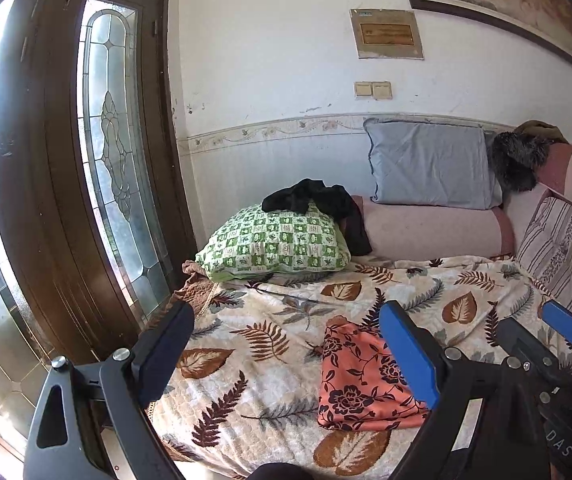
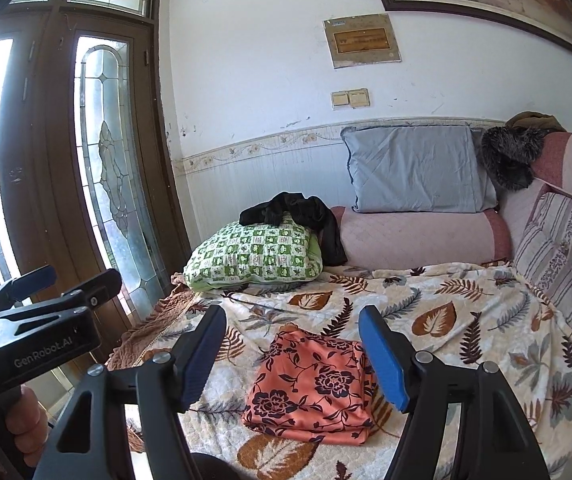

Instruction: Fold small clothes

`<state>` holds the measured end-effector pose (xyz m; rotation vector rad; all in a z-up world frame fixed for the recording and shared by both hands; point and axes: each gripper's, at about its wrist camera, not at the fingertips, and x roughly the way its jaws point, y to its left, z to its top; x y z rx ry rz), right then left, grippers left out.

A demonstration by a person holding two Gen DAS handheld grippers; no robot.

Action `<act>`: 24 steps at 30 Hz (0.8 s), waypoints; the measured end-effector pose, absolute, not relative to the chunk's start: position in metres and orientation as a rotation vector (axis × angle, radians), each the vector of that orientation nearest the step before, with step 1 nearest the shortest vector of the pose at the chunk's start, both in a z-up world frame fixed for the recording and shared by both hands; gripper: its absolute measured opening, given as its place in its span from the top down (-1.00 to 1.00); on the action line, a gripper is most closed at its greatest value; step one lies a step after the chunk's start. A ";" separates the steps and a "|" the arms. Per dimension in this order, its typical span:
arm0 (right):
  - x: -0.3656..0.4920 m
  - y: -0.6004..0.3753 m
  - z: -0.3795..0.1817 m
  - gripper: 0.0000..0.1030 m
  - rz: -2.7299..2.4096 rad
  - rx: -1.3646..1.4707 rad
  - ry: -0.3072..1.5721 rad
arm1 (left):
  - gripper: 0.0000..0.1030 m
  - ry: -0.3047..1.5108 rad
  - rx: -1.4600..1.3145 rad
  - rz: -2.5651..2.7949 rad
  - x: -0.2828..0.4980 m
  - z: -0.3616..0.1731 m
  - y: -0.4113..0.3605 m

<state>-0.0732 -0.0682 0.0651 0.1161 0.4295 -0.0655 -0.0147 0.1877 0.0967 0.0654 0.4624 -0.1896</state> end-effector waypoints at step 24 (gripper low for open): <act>-0.026 -0.074 0.040 -0.41 -0.060 0.149 0.498 | -0.82 0.501 0.078 -0.201 0.021 0.079 0.182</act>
